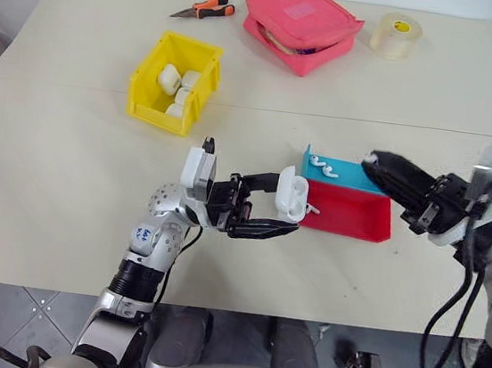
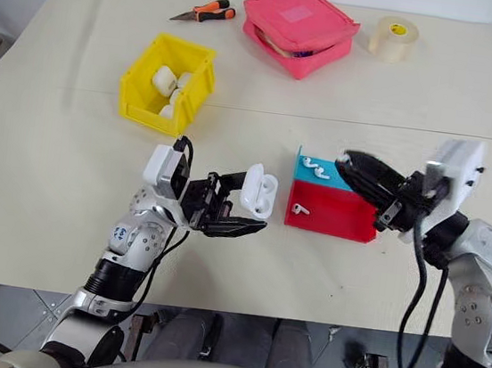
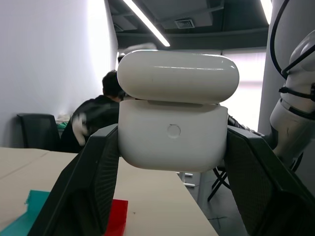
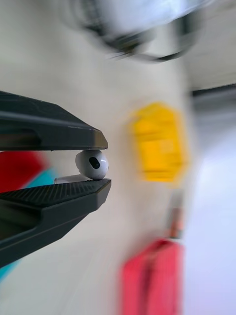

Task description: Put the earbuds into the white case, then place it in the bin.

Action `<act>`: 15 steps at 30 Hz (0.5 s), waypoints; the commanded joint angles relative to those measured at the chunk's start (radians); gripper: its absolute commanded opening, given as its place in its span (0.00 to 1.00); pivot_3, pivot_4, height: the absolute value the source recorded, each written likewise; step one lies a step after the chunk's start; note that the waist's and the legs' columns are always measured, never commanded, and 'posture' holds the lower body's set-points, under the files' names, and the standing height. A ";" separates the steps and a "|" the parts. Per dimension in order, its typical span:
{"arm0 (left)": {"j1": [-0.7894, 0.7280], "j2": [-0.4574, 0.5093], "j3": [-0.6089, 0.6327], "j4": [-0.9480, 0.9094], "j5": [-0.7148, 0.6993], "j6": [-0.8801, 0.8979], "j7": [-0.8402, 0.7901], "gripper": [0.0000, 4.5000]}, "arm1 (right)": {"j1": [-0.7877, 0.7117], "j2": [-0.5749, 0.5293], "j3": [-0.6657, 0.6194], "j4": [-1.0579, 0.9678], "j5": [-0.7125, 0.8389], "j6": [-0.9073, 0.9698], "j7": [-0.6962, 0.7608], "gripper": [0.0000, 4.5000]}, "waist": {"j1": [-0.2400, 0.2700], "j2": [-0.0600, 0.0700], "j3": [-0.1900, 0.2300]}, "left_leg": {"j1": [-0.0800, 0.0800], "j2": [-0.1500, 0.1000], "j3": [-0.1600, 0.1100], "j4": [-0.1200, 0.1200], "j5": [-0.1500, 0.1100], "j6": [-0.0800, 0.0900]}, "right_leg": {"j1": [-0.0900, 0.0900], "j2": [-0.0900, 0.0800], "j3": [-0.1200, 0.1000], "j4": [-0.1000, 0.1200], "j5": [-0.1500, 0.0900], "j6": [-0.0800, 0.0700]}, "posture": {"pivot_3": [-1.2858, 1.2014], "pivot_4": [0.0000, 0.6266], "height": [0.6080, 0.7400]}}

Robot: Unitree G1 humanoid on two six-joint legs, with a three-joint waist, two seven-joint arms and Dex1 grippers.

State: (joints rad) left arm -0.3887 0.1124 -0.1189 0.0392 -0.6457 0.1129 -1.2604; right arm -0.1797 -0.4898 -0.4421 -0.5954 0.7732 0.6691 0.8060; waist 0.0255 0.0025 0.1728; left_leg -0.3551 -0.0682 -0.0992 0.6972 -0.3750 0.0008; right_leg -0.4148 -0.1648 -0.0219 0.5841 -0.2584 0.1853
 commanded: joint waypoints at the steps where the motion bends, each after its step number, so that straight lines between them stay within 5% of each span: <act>1: -0.027 0.004 0.011 -0.031 -0.038 0.033 -0.008 0.62 | 0.014 0.085 0.047 -0.115 0.128 -0.045 -0.080 0.11 | -0.001 0.000 0.000 | 0.000 0.000 0.000 0.000 0.000 0.000 | 0.000 0.000 0.000 0.000 0.000 0.000 | 0.52 0.24 1.00; 15: -0.055 0.008 0.039 -0.020 -0.051 0.086 -0.010 0.62 | 0.094 0.200 0.287 -0.150 0.111 -0.215 -0.139 0.11 | -0.002 0.001 0.000 | 0.000 -0.001 0.000 0.000 0.000 0.000 | 0.000 0.000 0.001 0.001 0.000 0.000 | 0.52 0.24 1.00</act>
State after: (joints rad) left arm -0.4296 0.1231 -0.0866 0.0425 -0.6782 0.1979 -1.2659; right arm -0.0866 -0.2985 -0.1589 -0.7284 0.8827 0.4885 0.6735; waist 0.0231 0.0031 0.1727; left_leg -0.3546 -0.0692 -0.0989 0.6969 -0.3751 0.0011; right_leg -0.4150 -0.1649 -0.0211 0.5850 -0.2585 0.1851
